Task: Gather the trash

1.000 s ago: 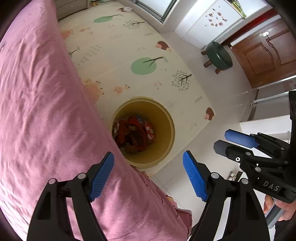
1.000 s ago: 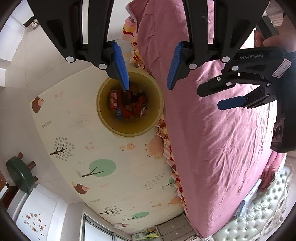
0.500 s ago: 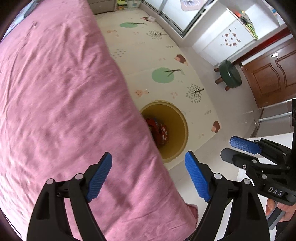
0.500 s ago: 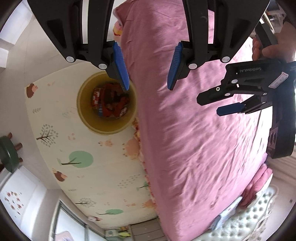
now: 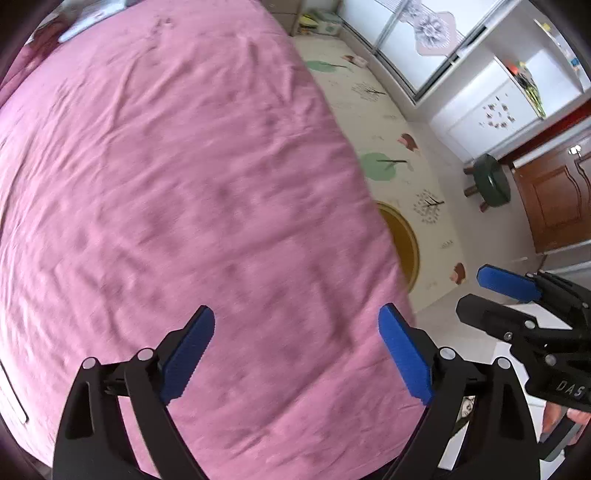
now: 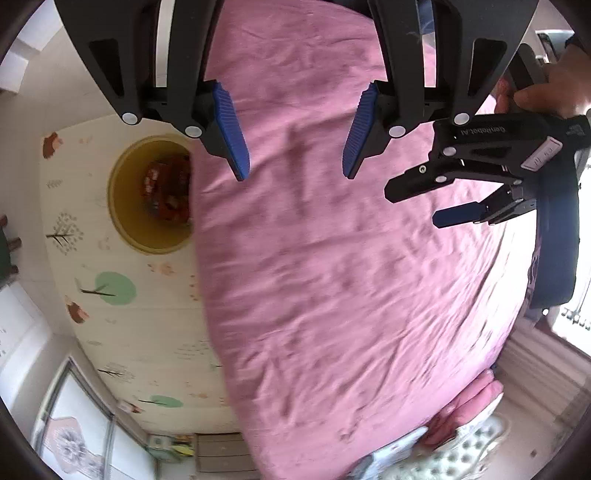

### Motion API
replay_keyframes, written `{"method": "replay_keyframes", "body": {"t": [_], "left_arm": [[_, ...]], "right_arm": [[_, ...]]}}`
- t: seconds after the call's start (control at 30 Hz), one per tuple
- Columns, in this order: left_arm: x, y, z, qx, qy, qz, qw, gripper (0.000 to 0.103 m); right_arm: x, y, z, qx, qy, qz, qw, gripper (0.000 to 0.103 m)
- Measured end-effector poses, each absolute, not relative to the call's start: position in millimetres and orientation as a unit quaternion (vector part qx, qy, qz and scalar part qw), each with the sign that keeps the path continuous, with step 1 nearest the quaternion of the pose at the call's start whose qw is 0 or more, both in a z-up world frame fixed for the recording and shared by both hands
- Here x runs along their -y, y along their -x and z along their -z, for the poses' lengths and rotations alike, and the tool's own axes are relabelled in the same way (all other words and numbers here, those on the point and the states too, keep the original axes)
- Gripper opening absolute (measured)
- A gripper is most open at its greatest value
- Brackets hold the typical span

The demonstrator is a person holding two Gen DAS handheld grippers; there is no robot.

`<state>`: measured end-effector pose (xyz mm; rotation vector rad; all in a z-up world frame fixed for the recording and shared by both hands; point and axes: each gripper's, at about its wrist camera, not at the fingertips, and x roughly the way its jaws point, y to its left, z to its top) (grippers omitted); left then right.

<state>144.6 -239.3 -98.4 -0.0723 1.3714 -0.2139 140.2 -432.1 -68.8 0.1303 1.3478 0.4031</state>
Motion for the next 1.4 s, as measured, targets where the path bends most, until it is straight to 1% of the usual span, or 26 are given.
{"method": "replay_keyframes", "body": {"t": [0.03, 0.1, 0.2, 0.33, 0.47, 0.73, 0.9, 1.2, 1.3, 1.37, 1.4], "left_arm": [[233, -140, 98, -0.631, 0.034, 0.094, 0.769, 0.091], [219, -129, 97, -0.629, 0.040, 0.081, 0.772, 0.095], [198, -113, 94, -0.626, 0.059, 0.062, 0.775, 0.096], [178, -94, 84, -0.621, 0.083, 0.047, 0.778, 0.096], [167, -79, 71, -0.615, 0.090, 0.044, 0.782, 0.099], [155, -61, 40, -0.595, 0.097, 0.044, 0.797, 0.099], [146, -55, 20, -0.579, 0.101, 0.034, 0.809, 0.099], [131, -43, -21, -0.533, 0.104, 0.000, 0.840, 0.099], [127, -39, -34, -0.518, 0.116, -0.005, 0.847, 0.099], [125, -36, -42, -0.509, 0.119, -0.010, 0.853, 0.099], [125, -35, -44, -0.504, 0.116, -0.012, 0.856, 0.099]], "right_arm": [[426, -138, 68, -0.620, -0.056, -0.190, 0.760, 0.056], [414, -134, 64, -0.619, -0.053, -0.198, 0.758, 0.057], [398, -128, 57, -0.616, -0.042, -0.209, 0.758, 0.058], [383, -117, 47, -0.613, -0.037, -0.214, 0.760, 0.063], [373, -110, 35, -0.608, -0.030, -0.222, 0.762, 0.066], [355, -100, 4, -0.584, -0.010, -0.245, 0.774, 0.066], [347, -98, -12, -0.572, -0.010, -0.253, 0.780, 0.069], [339, -86, -48, -0.550, -0.037, -0.265, 0.791, 0.079], [335, -82, -61, -0.535, -0.028, -0.264, 0.802, 0.082], [333, -80, -67, -0.526, -0.023, -0.264, 0.808, 0.087], [333, -79, -71, -0.521, -0.022, -0.264, 0.812, 0.087]]}}
